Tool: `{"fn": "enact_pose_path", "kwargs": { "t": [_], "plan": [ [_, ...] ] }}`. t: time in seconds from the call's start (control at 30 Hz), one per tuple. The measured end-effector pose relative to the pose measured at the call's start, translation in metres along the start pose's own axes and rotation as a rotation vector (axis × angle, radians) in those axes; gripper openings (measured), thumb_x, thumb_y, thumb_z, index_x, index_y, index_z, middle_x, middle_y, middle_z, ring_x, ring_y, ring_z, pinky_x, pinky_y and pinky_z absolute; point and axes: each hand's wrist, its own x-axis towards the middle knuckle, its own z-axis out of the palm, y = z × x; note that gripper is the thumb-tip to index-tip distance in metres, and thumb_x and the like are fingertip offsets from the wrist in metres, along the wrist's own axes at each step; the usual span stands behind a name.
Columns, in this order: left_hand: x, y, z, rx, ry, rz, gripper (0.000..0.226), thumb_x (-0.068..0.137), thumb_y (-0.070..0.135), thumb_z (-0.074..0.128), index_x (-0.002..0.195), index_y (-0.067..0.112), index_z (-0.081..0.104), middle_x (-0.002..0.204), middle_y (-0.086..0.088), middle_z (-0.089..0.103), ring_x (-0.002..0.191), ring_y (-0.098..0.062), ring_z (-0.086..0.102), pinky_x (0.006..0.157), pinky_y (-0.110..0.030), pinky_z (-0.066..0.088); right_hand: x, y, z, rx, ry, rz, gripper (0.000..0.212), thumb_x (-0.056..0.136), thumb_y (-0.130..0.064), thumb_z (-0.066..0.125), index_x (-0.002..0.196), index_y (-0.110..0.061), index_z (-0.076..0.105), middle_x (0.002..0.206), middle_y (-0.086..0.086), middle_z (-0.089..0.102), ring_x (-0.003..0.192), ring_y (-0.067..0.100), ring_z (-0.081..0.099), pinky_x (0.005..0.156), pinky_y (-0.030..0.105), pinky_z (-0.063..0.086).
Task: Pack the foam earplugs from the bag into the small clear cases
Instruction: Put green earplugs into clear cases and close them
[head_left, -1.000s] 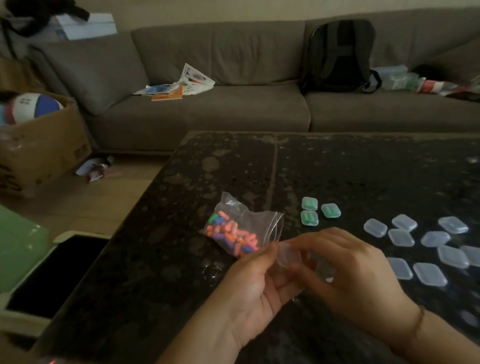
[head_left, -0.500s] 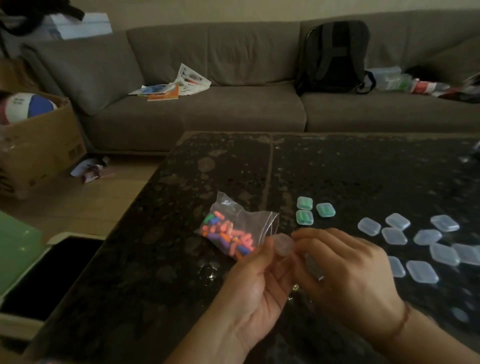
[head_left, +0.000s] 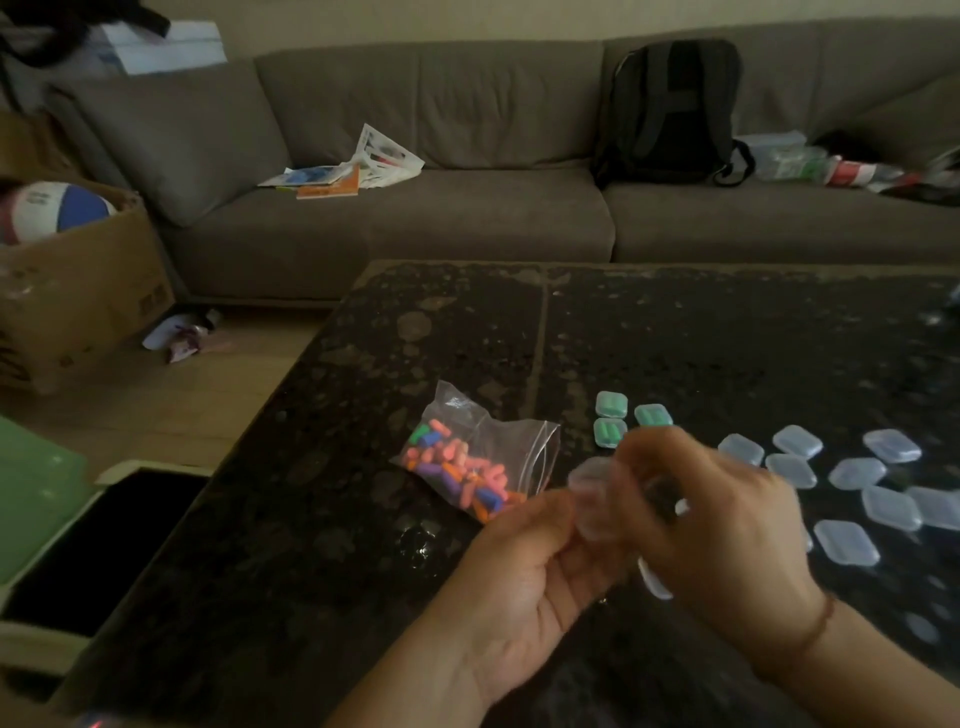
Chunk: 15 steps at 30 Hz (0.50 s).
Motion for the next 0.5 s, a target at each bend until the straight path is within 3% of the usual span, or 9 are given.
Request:
{"fn": "enact_pose_path", "kwargs": {
  "t": [0.1,0.23,0.33,0.4,0.5],
  "plan": [
    [-0.001,0.002,-0.009,0.225,0.013,-0.113,0.029,0.099,0.014,0.051,0.118,-0.001,0.067,0.104,-0.021,0.077,0.089,-0.026,0.077,0.073,-0.032,0.063,0.001,0.011,-0.001,0.091,-0.101,0.114,0.03,0.086,-0.041,0.052,0.11,-0.026,0.06,0.085,-0.013,0.067,0.07,0.0,0.064,0.059,0.025,0.058],
    [0.001,0.006,-0.021,0.761,0.15,-0.113,0.026,0.108,0.015,0.043,0.115,0.012,0.068,0.106,-0.01,0.079,0.095,-0.022,0.077,0.082,-0.029,0.062,-0.006,0.017,0.009,0.114,-0.367,0.184,0.029,0.085,-0.045,0.05,0.112,-0.04,0.058,0.097,-0.021,0.065,0.084,-0.005,0.063,0.075,0.024,0.057],
    [0.003,0.017,-0.037,1.23,0.22,0.024,0.022,0.106,0.026,0.049,0.102,0.022,0.071,0.09,-0.003,0.077,0.077,-0.012,0.076,0.069,-0.025,0.06,-0.006,0.016,0.017,0.04,-0.484,0.169,0.031,0.09,-0.048,0.051,0.12,-0.044,0.051,0.096,-0.028,0.056,0.081,-0.011,0.054,0.074,0.009,0.046],
    [0.0,0.034,-0.048,1.388,0.355,0.177,0.017,0.102,0.029,0.056,0.096,0.026,0.072,0.076,0.004,0.072,0.061,-0.003,0.068,0.06,-0.017,0.051,-0.007,0.014,0.022,0.017,-0.536,0.18,0.031,0.092,-0.047,0.052,0.123,-0.046,0.047,0.096,-0.029,0.052,0.077,-0.013,0.048,0.067,0.005,0.039],
    [-0.001,0.064,-0.065,1.473,0.685,0.377,0.012,0.1,0.026,0.061,0.104,0.029,0.071,0.092,0.009,0.072,0.077,-0.002,0.065,0.071,-0.019,0.047,-0.007,0.012,0.022,-0.059,-0.608,0.193,0.028,0.092,-0.054,0.047,0.12,-0.048,0.047,0.096,-0.028,0.049,0.084,-0.009,0.046,0.067,0.008,0.039]
  ]
}}
